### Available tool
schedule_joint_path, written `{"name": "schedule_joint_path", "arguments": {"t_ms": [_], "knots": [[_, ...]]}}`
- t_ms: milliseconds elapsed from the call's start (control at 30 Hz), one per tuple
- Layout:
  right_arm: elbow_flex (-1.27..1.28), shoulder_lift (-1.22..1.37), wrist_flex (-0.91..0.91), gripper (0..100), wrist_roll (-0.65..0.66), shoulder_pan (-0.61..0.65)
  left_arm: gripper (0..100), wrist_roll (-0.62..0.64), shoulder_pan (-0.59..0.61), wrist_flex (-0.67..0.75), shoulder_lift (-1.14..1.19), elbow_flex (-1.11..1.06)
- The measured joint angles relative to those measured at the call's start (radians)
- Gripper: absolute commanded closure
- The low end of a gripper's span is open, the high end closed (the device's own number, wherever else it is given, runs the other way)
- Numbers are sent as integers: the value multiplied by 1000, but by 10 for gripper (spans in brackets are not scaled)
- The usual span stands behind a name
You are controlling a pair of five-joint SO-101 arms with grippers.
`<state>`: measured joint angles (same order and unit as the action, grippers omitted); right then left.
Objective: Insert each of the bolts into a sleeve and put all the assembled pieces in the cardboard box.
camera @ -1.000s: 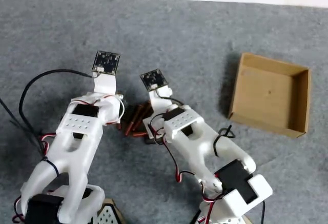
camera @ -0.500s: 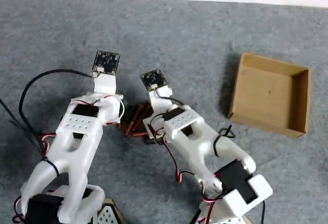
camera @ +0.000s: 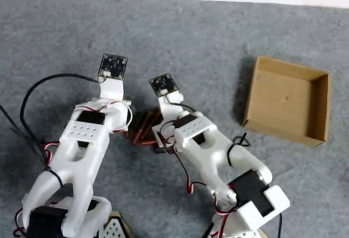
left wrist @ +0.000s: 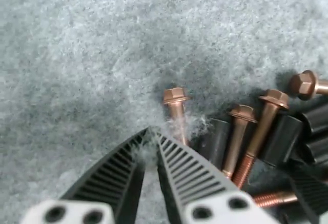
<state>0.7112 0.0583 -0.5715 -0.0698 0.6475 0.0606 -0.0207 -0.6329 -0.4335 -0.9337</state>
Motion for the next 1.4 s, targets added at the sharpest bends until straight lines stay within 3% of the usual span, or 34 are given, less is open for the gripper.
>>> {"name": "schedule_joint_path", "arguments": {"t_ms": [1400], "knots": [[0, 0, 0, 728, 0, 0, 992, 0, 48, 57, 0, -29]]}}
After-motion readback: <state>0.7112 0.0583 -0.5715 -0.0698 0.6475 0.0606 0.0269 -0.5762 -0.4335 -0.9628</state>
